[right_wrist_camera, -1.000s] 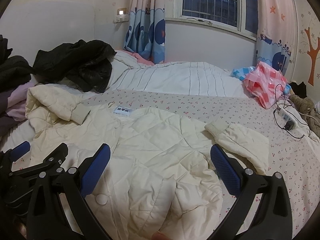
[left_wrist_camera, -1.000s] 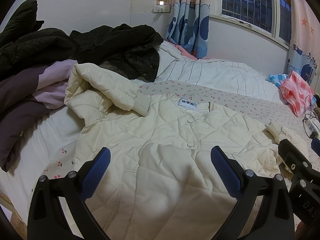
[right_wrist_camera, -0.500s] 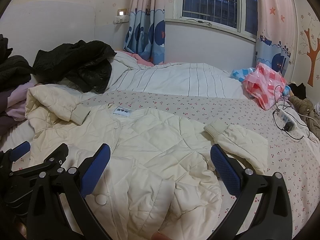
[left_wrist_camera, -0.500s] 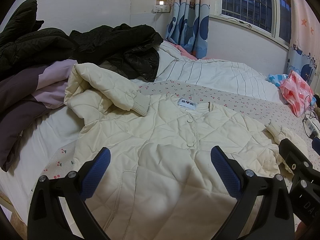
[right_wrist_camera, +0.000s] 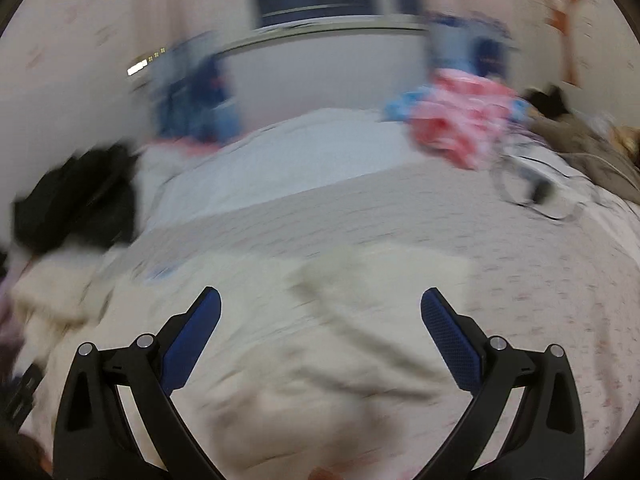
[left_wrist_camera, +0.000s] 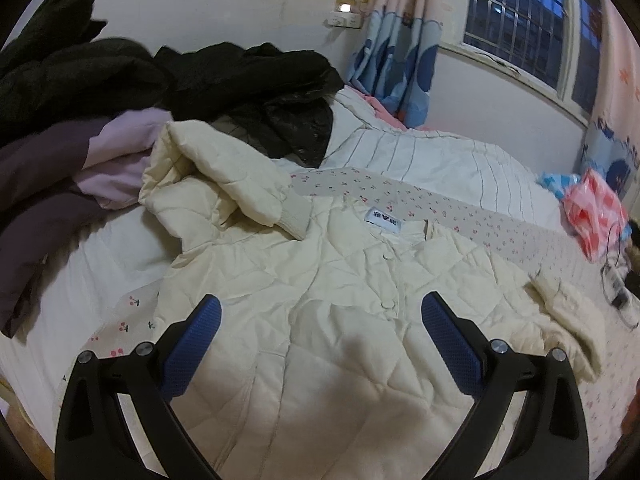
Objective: Fold large clothes
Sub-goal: 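Grasp the jacket sleeve cuff with the right gripper and lift it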
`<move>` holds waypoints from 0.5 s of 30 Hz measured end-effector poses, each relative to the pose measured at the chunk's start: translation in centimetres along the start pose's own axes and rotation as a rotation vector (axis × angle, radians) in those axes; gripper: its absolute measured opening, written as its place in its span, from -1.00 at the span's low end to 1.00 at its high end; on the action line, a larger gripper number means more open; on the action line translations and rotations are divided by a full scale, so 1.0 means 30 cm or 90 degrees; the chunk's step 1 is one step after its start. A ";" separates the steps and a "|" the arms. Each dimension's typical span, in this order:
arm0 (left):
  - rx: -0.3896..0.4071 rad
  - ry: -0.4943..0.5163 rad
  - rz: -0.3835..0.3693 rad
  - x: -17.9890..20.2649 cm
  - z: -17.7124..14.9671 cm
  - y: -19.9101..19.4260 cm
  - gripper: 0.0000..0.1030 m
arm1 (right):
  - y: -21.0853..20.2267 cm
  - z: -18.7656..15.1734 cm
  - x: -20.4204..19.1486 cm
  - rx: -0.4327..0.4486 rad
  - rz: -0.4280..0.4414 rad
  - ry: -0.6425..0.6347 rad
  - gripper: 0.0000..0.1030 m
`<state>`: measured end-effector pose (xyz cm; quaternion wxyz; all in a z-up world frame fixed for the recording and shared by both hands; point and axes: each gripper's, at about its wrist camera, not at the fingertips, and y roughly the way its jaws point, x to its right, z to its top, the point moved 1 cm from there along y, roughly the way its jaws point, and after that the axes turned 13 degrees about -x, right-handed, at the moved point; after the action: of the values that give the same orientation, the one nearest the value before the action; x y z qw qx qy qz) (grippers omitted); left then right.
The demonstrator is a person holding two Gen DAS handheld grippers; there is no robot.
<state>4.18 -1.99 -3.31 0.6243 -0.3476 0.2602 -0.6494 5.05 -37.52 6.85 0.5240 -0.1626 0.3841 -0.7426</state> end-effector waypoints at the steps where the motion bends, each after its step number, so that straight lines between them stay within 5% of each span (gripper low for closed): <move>1: -0.001 -0.006 -0.005 -0.008 0.003 -0.002 0.87 | 0.004 0.019 0.026 0.005 -0.008 -0.011 0.89; 6: -0.005 -0.018 -0.010 -0.032 0.021 -0.003 0.87 | 0.184 0.057 -0.041 -0.069 -0.060 -0.196 0.88; 12: -0.021 -0.016 -0.002 -0.033 0.026 0.022 0.87 | 0.508 0.078 -0.190 -0.174 -0.098 -0.315 0.88; 15: -0.023 -0.012 0.000 -0.036 0.030 0.030 0.87 | 0.683 0.052 -0.219 -0.221 -0.200 -0.367 0.86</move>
<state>5.42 -0.93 -3.60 0.6200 -0.3651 0.2661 -0.6414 22.05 -35.40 -6.25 0.4552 -0.5083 0.3115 -0.6613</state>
